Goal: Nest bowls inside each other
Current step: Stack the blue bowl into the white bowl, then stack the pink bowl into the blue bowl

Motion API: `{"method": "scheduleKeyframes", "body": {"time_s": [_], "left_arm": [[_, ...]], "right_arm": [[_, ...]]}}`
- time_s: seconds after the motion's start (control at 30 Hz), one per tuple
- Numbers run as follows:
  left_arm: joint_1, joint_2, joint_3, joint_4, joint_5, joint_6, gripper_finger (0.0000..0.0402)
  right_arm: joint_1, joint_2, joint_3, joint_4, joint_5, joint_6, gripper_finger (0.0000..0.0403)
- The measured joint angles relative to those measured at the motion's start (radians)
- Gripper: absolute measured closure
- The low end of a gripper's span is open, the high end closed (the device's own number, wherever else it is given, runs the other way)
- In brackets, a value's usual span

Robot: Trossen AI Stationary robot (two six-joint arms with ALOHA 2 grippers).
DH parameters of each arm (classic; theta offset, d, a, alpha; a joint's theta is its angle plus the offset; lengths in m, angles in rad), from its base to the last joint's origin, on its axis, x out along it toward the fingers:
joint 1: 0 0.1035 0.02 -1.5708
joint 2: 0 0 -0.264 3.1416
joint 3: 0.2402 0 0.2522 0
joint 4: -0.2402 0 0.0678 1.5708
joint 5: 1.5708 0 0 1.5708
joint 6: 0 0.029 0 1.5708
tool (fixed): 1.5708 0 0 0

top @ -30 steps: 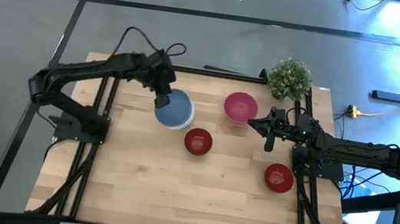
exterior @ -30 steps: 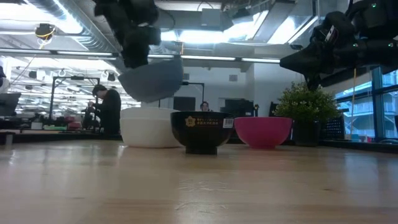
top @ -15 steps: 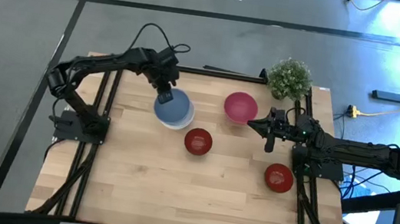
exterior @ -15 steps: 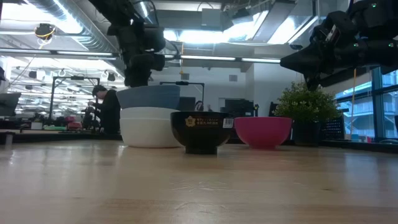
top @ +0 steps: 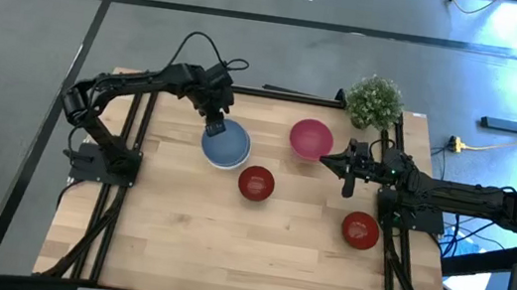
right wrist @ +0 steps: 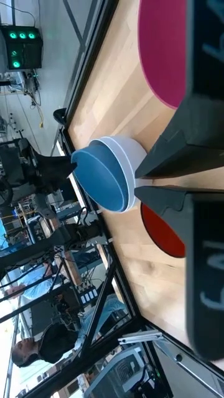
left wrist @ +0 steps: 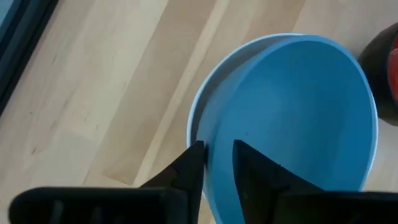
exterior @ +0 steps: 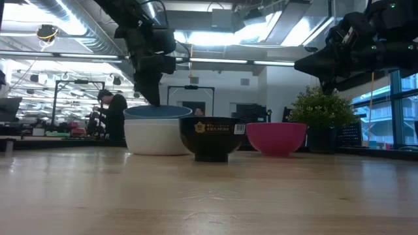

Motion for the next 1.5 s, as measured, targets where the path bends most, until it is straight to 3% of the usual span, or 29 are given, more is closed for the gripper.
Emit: {"method": "scheduleKeyframes", "body": {"time_s": [0.5,0.67,0.77,1.07,1.17,1.4,1.5], "left_arm": [[0.010,0.000,0.001,0.072,-0.126,0.033,0.0317],[0.030,0.000,0.069,0.077,-0.136,0.044,0.0313],[0.028,-0.002,0.112,0.074,-0.105,0.055,0.0316],[0.013,-0.133,0.130,0.272,0.184,0.055,0.0317],[0.014,-0.186,0.126,0.278,0.213,0.054,0.0317],[0.014,-0.344,-0.050,0.349,0.210,-0.008,0.0317],[0.014,-0.416,-0.162,0.421,0.205,-0.056,0.0317]], "right_arm": [[0.000,0.000,0.000,-0.001,0.000,-0.003,0.0370],[0.000,0.000,0.000,-0.002,0.000,0.000,0.0370],[0.000,0.000,0.000,-0.002,0.000,0.003,0.0370],[0.000,-0.001,0.000,-0.003,0.001,0.006,0.0370],[0.000,-0.005,0.000,-0.001,0.001,0.002,0.0370],[-0.004,-0.005,0.055,-0.040,0.002,-0.031,0.0370],[-0.029,-0.005,0.110,-0.163,0.002,-0.051,0.0370]]}}
